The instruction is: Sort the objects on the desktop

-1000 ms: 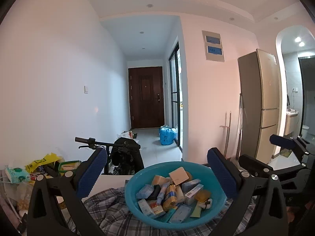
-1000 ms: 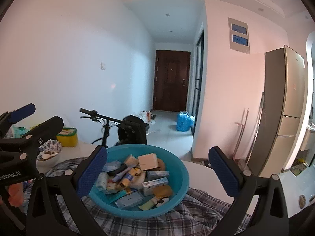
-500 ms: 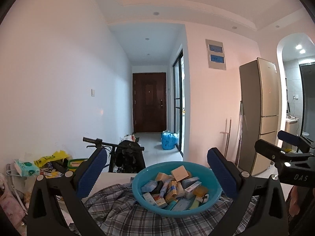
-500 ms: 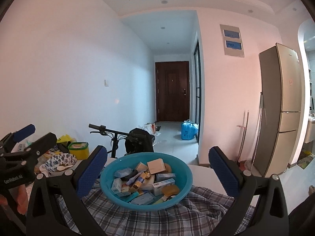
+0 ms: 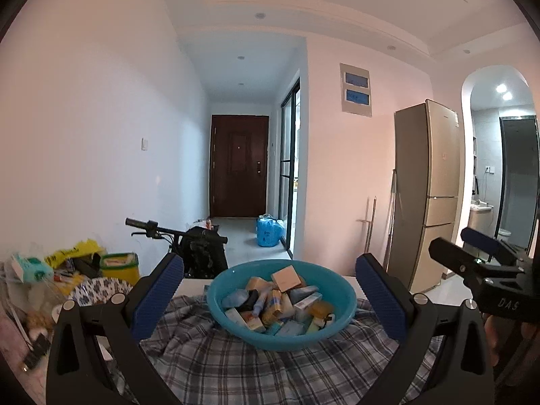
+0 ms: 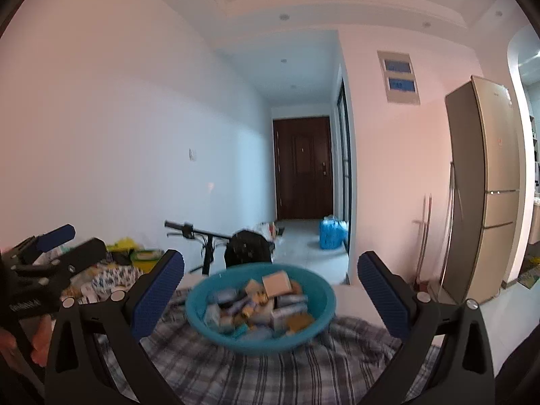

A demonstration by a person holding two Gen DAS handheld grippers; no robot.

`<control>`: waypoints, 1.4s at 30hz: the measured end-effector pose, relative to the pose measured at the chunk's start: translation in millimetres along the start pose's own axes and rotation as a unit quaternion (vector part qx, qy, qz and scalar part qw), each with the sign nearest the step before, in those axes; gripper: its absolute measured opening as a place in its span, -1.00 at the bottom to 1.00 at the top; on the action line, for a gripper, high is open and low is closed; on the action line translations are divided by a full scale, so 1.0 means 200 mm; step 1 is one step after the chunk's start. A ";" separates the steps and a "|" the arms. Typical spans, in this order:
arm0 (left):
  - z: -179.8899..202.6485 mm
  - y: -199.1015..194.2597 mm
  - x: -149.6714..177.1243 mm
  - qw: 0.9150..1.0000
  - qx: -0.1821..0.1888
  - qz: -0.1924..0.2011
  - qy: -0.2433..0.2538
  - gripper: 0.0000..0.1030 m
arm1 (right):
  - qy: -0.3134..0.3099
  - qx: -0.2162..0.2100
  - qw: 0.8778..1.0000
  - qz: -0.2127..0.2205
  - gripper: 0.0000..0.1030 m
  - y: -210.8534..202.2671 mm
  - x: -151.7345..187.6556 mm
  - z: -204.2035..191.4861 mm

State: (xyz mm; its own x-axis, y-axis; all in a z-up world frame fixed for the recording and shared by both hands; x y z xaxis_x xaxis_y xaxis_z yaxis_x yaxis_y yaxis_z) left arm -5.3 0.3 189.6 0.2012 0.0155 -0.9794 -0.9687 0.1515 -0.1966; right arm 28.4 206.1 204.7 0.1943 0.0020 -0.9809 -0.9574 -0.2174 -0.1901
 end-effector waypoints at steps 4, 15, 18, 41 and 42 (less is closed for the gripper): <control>0.00 -0.02 0.05 1.000 -0.012 0.017 -0.001 1.00 | -0.009 0.012 1.000 0.018 0.99 -0.04 0.04 0.01; 0.03 0.05 0.30 1.000 -0.012 -0.011 0.001 1.00 | -0.026 0.089 0.993 0.078 0.99 -0.12 0.18 0.03; 0.04 0.11 0.38 0.999 -0.028 0.004 0.018 1.00 | -0.029 0.080 0.994 0.071 0.99 -0.10 0.25 0.03; -0.06 0.40 0.87 0.996 -0.052 -0.062 -0.022 1.00 | -0.021 0.076 0.997 0.002 0.99 0.13 0.69 0.08; -0.06 0.39 0.87 0.997 -0.056 -0.058 -0.022 1.00 | -0.016 0.073 0.997 0.000 0.99 0.13 0.70 0.08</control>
Point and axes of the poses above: each gripper's, at about its wrist camera, not at the fingertips, and y roughly the way its jaws point, z to its right, x to its underside, the point moved 7 cm from there along y, roughly the way its jaws point, and after that the axes turned 4 degrees about -z, right-handed, at the moved point
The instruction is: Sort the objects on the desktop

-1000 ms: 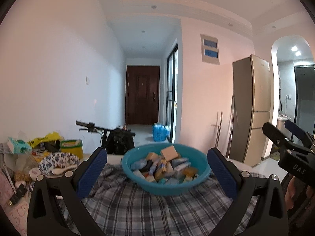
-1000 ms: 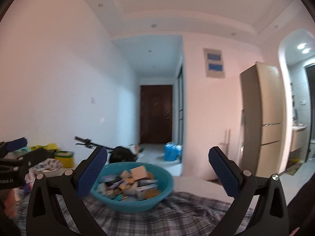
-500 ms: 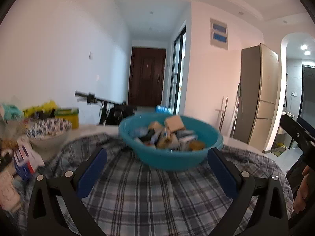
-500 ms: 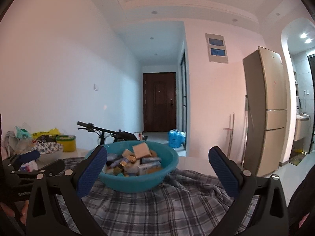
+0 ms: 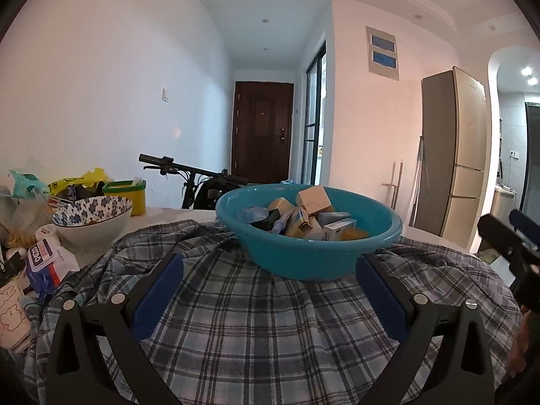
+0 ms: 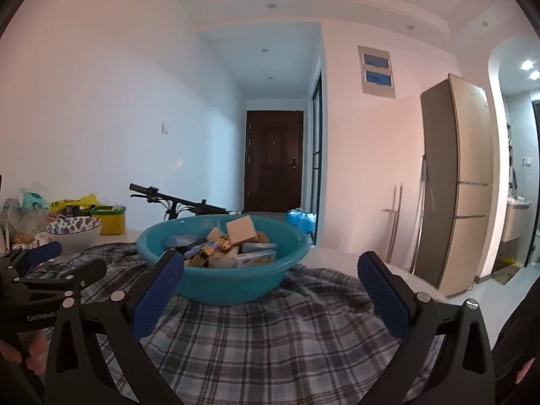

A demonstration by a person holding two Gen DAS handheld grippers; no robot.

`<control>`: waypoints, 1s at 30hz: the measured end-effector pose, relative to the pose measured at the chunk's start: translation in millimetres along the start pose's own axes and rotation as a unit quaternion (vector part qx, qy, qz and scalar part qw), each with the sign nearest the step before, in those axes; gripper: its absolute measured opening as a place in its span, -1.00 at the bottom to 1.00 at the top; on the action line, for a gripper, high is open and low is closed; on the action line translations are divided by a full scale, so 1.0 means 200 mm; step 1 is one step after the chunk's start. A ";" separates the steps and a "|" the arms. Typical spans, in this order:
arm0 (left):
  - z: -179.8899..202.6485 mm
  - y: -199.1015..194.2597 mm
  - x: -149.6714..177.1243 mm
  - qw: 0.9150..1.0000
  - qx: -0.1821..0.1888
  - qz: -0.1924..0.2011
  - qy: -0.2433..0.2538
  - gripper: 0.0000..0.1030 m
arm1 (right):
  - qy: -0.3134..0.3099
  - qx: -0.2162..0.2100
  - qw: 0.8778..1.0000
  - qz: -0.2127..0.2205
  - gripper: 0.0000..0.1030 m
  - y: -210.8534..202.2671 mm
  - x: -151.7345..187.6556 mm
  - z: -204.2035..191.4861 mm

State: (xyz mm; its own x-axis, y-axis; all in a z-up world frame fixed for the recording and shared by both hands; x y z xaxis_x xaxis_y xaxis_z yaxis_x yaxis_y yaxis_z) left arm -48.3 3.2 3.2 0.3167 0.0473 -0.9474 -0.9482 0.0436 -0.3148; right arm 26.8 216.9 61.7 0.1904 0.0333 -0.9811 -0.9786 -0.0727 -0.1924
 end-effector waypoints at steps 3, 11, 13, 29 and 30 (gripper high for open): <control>-0.01 0.00 0.01 1.000 -0.010 0.004 0.003 1.00 | 0.014 -0.006 1.000 -0.009 0.99 0.02 0.04 0.00; -0.04 0.01 0.05 1.000 -0.018 -0.003 -0.002 1.00 | 0.023 -0.005 0.999 -0.024 0.99 0.06 0.10 0.02; -0.04 0.01 0.06 1.000 -0.021 -0.001 0.001 1.00 | 0.025 -0.004 0.999 -0.022 0.99 0.07 0.10 0.02; -0.04 0.04 0.09 0.999 -0.037 -0.017 0.008 1.00 | 0.045 0.002 0.997 -0.055 0.99 0.16 0.17 0.06; -0.04 0.04 0.09 0.999 -0.042 -0.015 0.006 1.00 | 0.046 0.005 0.997 -0.059 0.99 0.17 0.18 0.06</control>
Point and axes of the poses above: each gripper's, at about its wrist camera, not at the fingertips, and y roughly the way its jaws point, z to its right, x to its underside, the point moved 7 cm from there along y, roughly the way its jaws point, and after that the axes turned 4 degrees about -z, right-handed, at the moved point
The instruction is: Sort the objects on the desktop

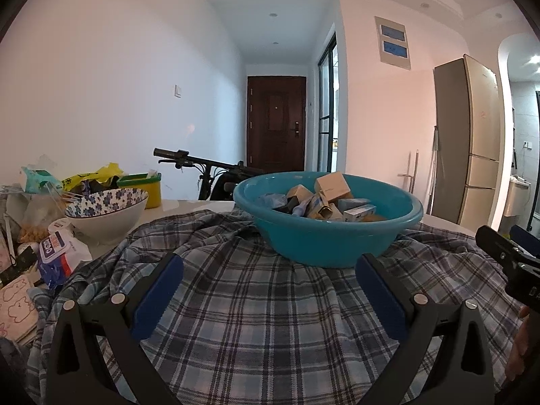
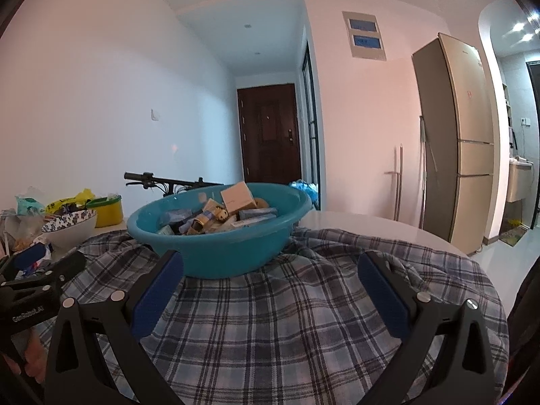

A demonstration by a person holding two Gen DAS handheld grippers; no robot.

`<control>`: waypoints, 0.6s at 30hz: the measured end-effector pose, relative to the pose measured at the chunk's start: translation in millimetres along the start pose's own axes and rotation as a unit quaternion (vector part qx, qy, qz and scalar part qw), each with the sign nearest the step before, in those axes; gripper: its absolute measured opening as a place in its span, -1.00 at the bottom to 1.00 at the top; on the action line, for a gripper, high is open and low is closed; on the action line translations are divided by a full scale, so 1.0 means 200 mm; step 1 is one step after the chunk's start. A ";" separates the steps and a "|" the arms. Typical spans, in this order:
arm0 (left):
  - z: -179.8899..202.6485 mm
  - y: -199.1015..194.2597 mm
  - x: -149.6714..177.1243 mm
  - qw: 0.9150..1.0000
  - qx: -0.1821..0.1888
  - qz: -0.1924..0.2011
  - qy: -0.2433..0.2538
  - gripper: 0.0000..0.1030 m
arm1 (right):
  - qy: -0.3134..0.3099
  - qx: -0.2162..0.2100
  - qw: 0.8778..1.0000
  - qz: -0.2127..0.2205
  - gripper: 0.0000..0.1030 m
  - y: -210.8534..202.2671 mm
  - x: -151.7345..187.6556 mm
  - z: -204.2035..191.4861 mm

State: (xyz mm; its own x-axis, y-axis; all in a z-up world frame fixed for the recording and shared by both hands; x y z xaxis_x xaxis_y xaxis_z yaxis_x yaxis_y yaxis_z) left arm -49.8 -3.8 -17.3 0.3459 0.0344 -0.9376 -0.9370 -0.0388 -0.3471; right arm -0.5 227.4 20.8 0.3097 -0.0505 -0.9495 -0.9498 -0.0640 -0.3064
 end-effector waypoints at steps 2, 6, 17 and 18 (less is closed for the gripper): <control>-0.01 0.00 0.00 1.000 -0.008 -0.001 -0.004 1.00 | -0.001 0.006 1.000 -0.009 0.99 0.02 0.01 0.00; -0.03 0.00 0.00 1.000 -0.023 -0.001 -0.007 1.00 | -0.016 0.008 0.999 -0.041 0.99 0.08 0.04 -0.03; -0.02 -0.01 0.01 1.000 -0.019 -0.001 -0.002 1.00 | -0.029 0.008 0.999 -0.030 0.99 0.05 0.03 -0.05; -0.02 -0.01 0.01 1.000 -0.020 -0.001 -0.003 1.00 | -0.028 0.011 0.999 -0.030 0.99 0.05 0.03 -0.04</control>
Point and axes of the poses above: each gripper's, at about its wrist camera, not at the fingertips, and y roughly the way its jaws point, z to its right, x to its underside, the point moved 7 cm from there along y, roughly the way its jaws point, and after that the axes turned 4 degrees about -z, right-handed, at the moved point
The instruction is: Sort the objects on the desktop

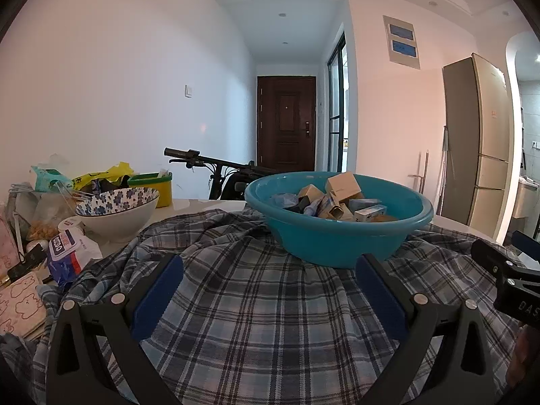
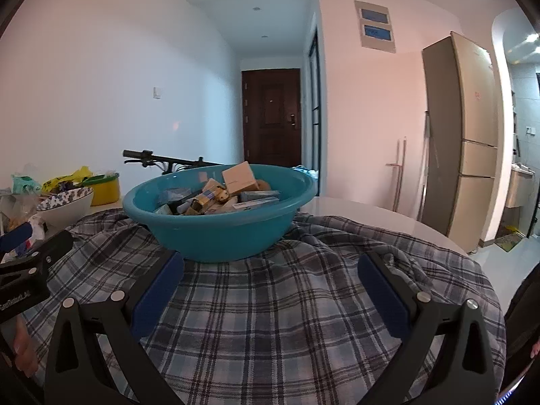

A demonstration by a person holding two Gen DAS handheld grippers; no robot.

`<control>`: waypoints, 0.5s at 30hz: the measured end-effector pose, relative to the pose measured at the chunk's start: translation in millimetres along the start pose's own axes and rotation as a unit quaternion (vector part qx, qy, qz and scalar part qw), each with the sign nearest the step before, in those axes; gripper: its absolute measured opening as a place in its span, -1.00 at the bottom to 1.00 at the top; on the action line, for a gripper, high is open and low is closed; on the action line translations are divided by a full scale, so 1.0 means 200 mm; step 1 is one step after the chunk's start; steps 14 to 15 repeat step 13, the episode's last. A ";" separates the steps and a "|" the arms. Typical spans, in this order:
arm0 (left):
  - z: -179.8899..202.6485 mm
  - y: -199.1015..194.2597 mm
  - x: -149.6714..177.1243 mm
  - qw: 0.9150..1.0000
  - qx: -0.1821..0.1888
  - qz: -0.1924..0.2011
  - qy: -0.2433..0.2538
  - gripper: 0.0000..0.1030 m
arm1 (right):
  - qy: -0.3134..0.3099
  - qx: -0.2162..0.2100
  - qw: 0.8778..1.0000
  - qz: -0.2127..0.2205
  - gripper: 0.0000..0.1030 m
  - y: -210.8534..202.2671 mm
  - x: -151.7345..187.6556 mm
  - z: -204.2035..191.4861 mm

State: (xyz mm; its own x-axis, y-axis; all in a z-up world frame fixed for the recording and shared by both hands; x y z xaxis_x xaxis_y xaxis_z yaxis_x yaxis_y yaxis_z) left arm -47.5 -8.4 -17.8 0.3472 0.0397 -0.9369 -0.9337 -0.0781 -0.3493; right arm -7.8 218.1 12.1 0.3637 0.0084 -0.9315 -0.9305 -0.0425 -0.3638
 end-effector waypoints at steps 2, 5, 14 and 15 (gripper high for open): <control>0.00 0.00 0.00 1.000 0.001 0.000 0.000 1.00 | 0.001 -0.001 1.000 -0.001 0.99 0.00 0.00 0.00; 0.00 0.00 0.00 1.000 0.002 0.000 0.001 1.00 | -0.001 -0.001 1.000 -0.001 0.99 0.00 0.00 0.00; 0.01 0.00 0.00 1.000 0.009 -0.001 0.003 1.00 | -0.002 -0.001 1.000 -0.001 0.99 0.01 -0.01 0.00; 0.01 0.00 0.00 1.000 0.009 -0.001 0.003 1.00 | -0.002 -0.001 1.000 -0.001 0.99 0.01 -0.01 0.00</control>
Point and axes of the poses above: each gripper's, at about its wrist camera, not at the fingertips, and y roughly the way its jaws point, z to its right, x to its underside, the point moved 7 cm from there along y, roughly the way its jaws point, and after that the axes turned 4 degrees about -z, right-handed, at the moved point
